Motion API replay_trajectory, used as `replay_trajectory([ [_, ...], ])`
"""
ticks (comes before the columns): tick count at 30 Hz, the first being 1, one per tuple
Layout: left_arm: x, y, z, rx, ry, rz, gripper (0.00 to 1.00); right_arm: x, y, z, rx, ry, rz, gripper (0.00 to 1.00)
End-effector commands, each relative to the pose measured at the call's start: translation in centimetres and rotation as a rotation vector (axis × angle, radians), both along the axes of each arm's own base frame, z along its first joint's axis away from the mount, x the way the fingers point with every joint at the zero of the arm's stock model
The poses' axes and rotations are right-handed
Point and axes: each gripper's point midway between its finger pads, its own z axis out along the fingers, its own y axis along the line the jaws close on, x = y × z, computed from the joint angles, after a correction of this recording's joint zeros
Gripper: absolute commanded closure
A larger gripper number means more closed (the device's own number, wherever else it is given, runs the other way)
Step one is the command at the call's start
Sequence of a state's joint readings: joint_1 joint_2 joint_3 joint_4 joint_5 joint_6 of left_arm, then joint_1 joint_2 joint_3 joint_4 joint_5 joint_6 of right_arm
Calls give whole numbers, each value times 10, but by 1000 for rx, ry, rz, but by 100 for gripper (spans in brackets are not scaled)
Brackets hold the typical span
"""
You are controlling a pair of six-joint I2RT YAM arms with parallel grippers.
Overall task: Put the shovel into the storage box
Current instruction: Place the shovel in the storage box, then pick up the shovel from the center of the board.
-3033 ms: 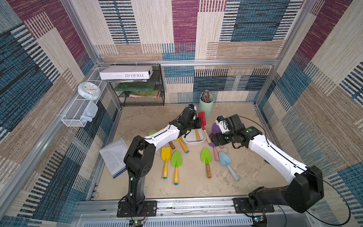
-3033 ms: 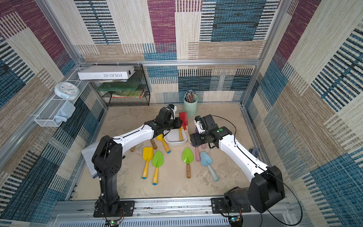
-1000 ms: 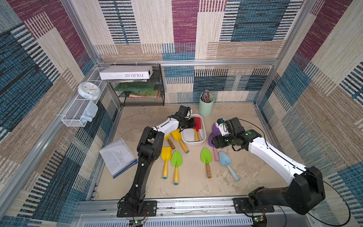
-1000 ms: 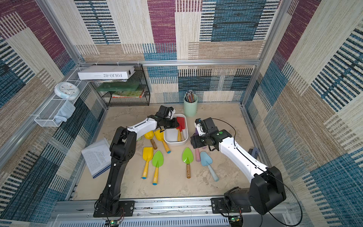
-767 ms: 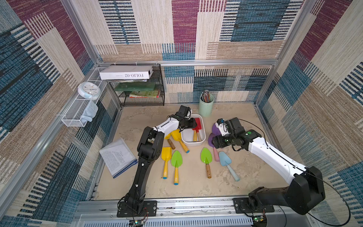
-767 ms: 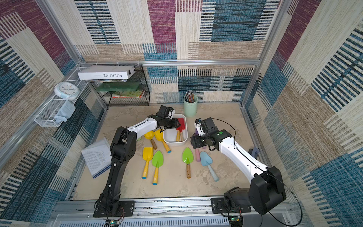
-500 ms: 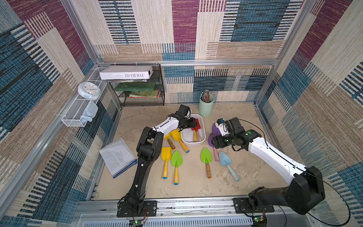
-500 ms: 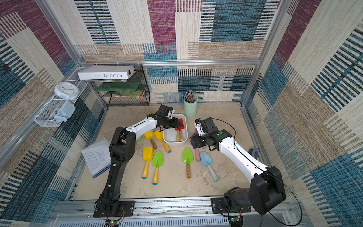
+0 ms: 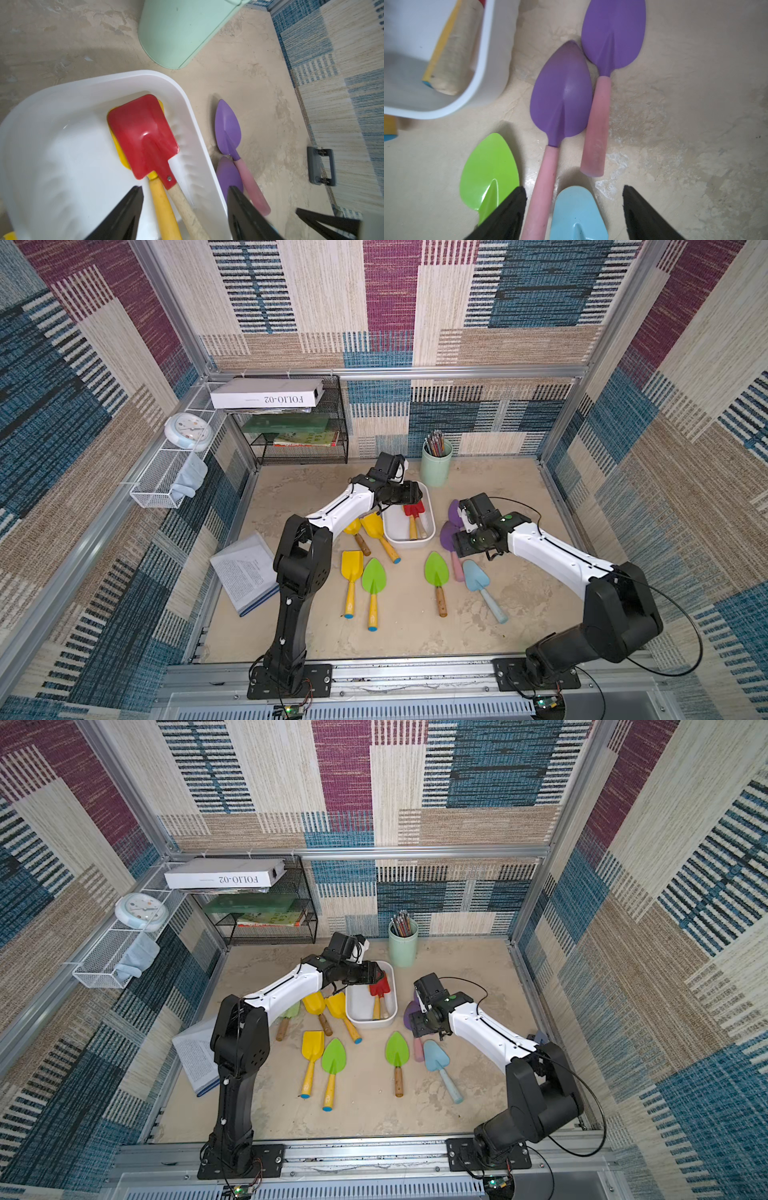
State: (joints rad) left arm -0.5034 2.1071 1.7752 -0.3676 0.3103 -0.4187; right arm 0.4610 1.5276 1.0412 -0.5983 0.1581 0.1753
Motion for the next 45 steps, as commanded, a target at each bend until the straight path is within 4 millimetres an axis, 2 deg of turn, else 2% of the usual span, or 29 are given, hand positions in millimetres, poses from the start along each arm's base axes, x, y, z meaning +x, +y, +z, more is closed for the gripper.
replay_trajectory([
  [1,-9,-3,18,-35,-43,-19,32,4,-12,-9,-60,18,-43,29],
  [5,-27,0,30,-60,-65,-25,31,10,-17,-22,-66,34,-50,34],
  [12,-51,5,37,-75,-79,-29,31,24,-20,-38,-38,56,-46,38],
  [17,-57,2,39,-84,-83,-35,31,29,-16,-44,-30,63,-37,41],
  [26,-61,-2,32,-83,-68,-40,31,30,-18,-56,-38,82,-36,53],
  [31,-64,-4,34,-87,-69,-46,31,30,-19,-60,-38,89,-33,59],
  [36,-66,-6,39,-90,-77,-53,30,31,-19,-60,-41,87,-31,73],
  [42,-69,-13,43,-102,-75,-67,30,31,-22,-49,-49,62,-35,100],
  [45,-71,-18,42,-109,-70,-77,29,33,-24,-37,-51,32,-38,100],
])
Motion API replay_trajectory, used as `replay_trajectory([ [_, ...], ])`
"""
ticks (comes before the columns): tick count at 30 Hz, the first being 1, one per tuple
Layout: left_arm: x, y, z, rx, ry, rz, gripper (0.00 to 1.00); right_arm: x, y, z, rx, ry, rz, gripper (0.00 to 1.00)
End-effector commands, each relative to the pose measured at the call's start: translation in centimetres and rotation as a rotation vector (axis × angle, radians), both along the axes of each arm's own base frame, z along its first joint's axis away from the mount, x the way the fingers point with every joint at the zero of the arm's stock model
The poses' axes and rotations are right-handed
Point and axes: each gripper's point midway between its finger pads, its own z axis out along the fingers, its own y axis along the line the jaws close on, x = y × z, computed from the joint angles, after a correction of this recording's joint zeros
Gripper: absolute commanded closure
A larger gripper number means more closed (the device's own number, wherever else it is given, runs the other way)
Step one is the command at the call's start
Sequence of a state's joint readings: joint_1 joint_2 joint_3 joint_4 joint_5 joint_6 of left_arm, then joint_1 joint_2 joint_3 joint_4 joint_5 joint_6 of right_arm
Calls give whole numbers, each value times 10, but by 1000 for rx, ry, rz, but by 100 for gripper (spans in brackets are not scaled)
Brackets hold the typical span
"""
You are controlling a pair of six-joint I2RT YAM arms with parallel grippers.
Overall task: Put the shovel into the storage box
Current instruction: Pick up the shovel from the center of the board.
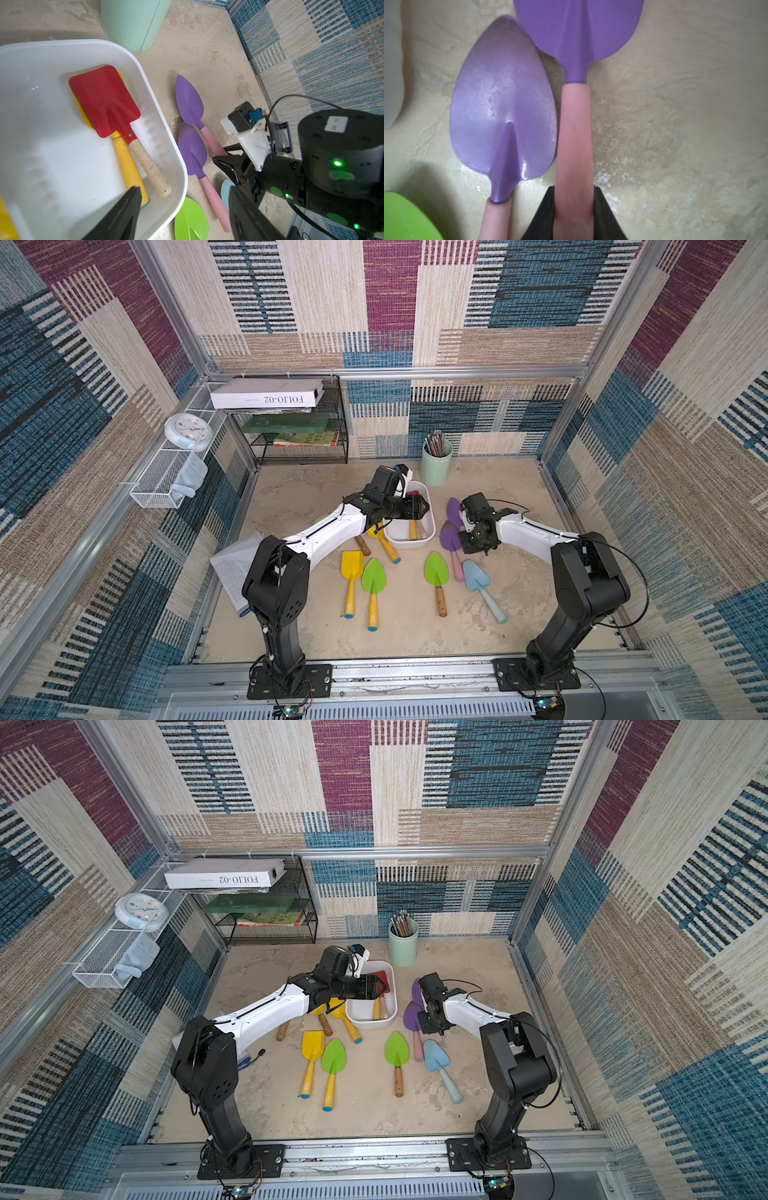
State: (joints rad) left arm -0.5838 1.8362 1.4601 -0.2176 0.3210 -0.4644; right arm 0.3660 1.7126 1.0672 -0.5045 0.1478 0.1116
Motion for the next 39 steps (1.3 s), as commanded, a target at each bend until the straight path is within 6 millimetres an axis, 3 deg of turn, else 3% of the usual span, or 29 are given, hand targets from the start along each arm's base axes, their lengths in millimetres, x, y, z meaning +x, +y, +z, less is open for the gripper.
replay_trajectory([
  [1,0,-9,5,-30,-9,-21,29,2,-3,14,-9,-38,-5,100],
  [10,8,-25,-1,-83,-13,-31,25,-8,3,55,61,-111,24,100],
  [16,25,-41,0,-125,-25,-39,25,-23,20,77,155,-121,98,100],
  [28,45,-59,-8,-143,-16,-39,28,-35,45,95,210,-142,156,100],
  [31,45,-62,-12,-149,-9,-41,34,-34,51,100,226,-154,168,100],
  [39,43,-63,-14,-166,2,-40,64,-30,59,105,237,-162,180,100],
])
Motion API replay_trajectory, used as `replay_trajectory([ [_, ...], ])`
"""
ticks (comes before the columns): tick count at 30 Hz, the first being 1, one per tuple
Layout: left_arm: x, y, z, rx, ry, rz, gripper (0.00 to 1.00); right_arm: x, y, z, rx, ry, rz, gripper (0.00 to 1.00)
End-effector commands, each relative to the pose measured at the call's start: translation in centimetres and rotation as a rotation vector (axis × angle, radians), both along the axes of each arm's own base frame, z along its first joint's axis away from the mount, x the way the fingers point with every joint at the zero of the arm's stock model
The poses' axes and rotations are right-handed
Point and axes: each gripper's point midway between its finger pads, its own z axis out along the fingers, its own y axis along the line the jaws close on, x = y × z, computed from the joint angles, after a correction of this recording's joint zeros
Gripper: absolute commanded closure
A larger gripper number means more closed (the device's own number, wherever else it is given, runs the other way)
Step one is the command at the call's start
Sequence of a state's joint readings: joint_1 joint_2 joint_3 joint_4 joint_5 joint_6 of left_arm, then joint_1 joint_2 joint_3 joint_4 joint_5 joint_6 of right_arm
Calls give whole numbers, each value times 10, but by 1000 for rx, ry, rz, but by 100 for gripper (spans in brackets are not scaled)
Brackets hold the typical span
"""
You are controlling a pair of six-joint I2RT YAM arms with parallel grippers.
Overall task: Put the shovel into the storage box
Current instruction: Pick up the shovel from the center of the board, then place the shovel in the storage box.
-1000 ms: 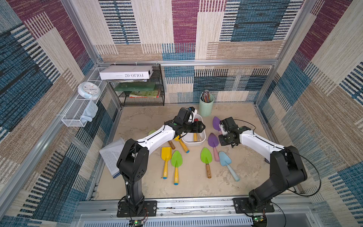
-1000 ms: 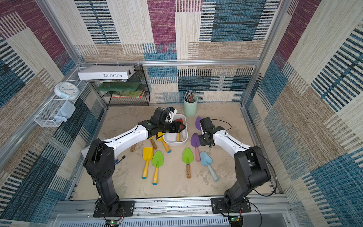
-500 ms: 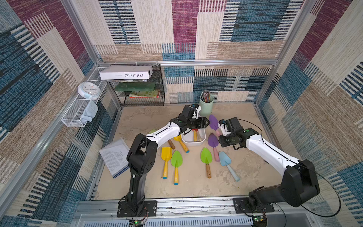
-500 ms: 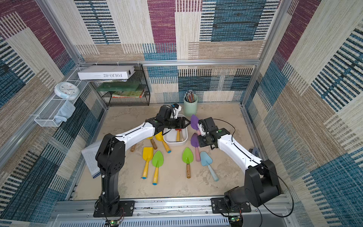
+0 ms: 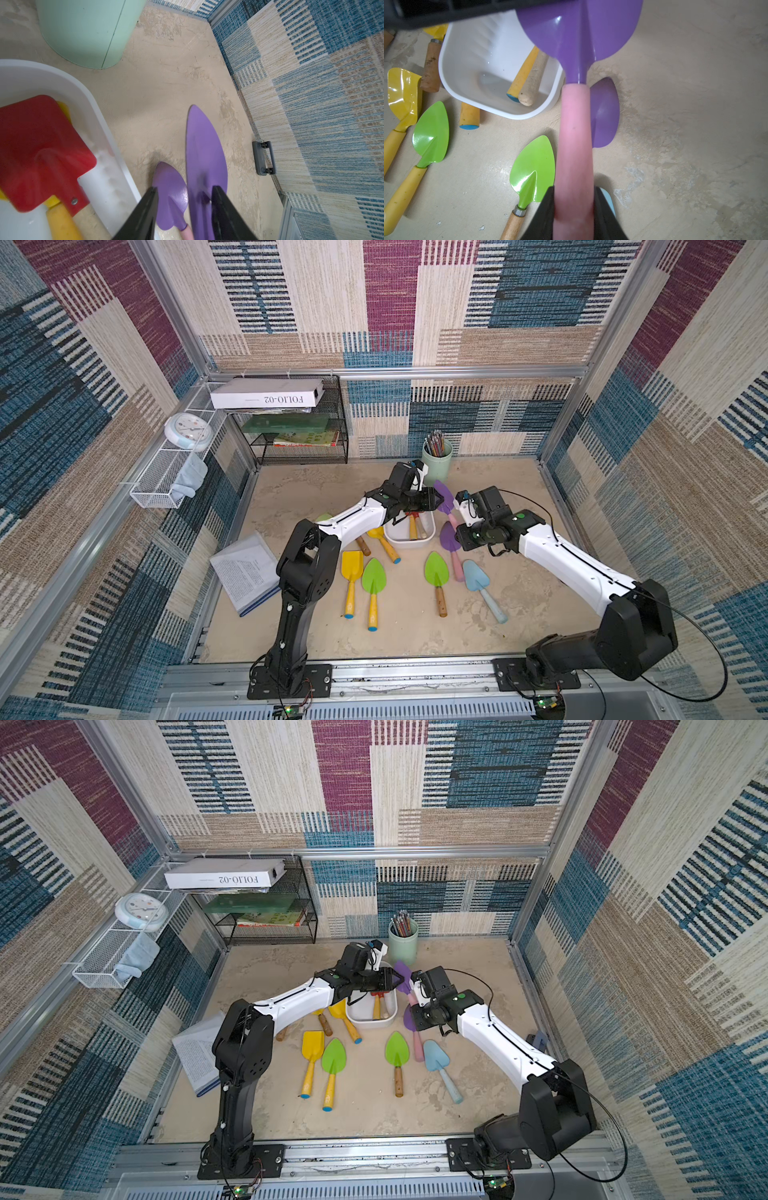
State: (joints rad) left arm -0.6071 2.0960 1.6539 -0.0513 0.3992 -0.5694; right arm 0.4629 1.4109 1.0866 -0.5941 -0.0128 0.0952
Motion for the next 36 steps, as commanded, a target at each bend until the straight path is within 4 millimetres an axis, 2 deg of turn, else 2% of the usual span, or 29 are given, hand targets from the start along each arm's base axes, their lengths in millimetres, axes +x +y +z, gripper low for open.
replay_trajectory([
  [1,0,-3,8,-29,-17,-8,66,2,5,3,19,-4,0,100],
  [4,0,-3,9,-34,-18,-9,73,3,6,4,25,-7,1,100],
  [6,0,-3,9,-35,-16,-7,83,3,7,4,27,-7,3,100],
  [11,0,-3,7,-32,-12,-4,100,5,9,6,35,-12,3,100],
  [13,0,-2,6,-28,-13,-3,100,6,10,7,41,-16,2,100],
  [14,0,-2,6,-25,-13,-1,100,6,11,8,43,-16,2,93],
  [15,0,-1,6,-20,-12,0,100,6,12,9,46,-19,4,77],
  [17,1,0,5,-3,-14,3,100,7,12,11,52,-25,2,52],
  [18,1,2,4,9,-15,6,100,6,11,13,52,-29,1,44],
  [21,5,9,4,38,-21,14,100,4,8,17,46,-40,-6,32],
  [25,19,27,7,50,-19,44,100,-2,4,26,50,-58,-8,23],
  [28,33,44,12,46,-16,69,100,-8,1,32,62,-76,-11,20],
  [32,48,67,19,56,-19,94,100,-11,-2,39,89,-116,-29,21],
  [36,58,79,25,59,-17,90,100,-13,-4,40,93,-127,-34,22],
])
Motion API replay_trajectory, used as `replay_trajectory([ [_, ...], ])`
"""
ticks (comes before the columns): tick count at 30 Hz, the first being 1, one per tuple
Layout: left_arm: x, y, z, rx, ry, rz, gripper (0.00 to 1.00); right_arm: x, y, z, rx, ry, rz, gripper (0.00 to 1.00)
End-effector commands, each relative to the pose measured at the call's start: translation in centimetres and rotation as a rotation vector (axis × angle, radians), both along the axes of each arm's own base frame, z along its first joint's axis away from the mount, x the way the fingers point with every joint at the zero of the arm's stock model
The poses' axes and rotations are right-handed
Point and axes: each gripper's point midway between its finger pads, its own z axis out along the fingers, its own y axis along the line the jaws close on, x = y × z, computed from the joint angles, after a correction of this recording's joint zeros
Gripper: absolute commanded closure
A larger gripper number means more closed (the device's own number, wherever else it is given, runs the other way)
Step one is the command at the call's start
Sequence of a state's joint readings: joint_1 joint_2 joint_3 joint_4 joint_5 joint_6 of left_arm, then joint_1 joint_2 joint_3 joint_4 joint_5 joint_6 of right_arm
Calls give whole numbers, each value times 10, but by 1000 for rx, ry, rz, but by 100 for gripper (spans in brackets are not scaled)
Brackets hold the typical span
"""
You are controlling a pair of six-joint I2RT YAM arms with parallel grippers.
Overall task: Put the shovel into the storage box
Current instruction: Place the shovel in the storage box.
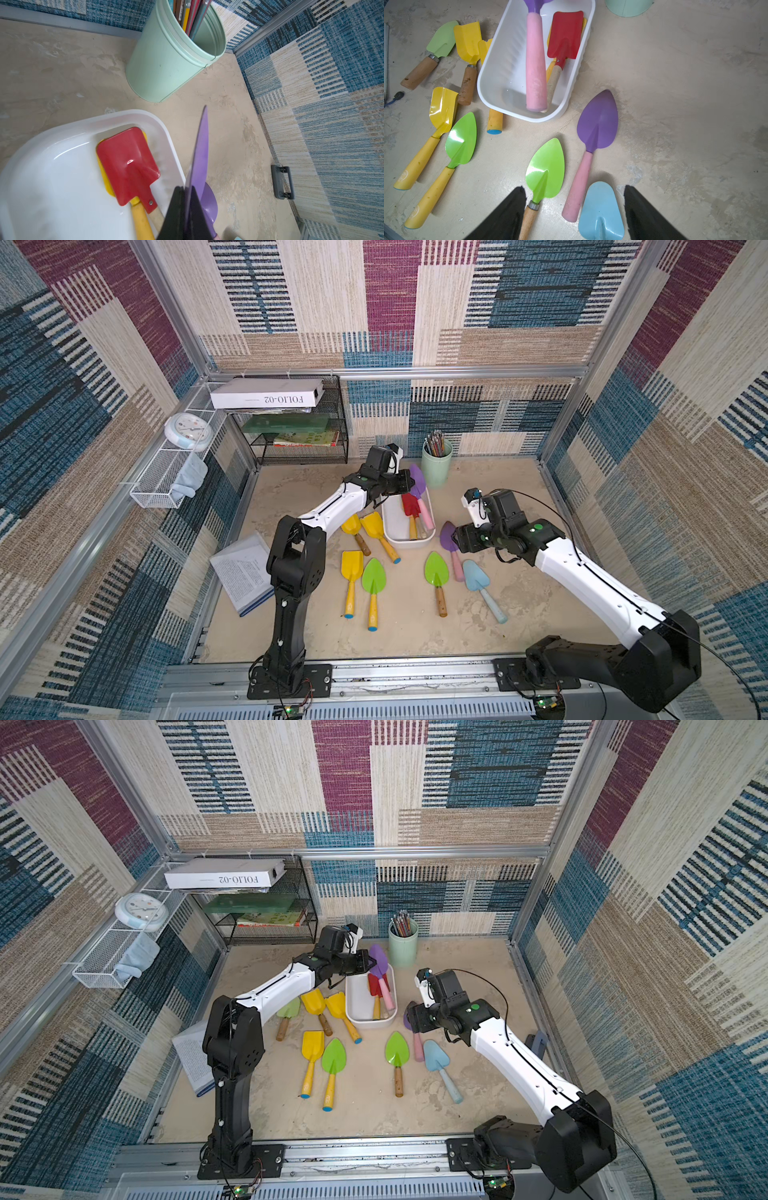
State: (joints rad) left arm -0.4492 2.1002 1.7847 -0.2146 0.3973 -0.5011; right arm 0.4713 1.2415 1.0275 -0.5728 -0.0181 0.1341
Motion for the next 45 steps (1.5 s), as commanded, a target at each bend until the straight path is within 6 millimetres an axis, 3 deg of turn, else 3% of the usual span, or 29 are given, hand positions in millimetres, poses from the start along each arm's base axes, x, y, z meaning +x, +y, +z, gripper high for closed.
replay_trajectory([
  [1,2,5,1,10,11,-42,100,3,0,3,9,-20,-15,22],
  [16,12,18,-44,95,108,-101,100,5,2,-2,5,-1,-12,24],
  [45,13,26,-95,171,183,-82,100,5,4,-10,1,17,-3,25],
])
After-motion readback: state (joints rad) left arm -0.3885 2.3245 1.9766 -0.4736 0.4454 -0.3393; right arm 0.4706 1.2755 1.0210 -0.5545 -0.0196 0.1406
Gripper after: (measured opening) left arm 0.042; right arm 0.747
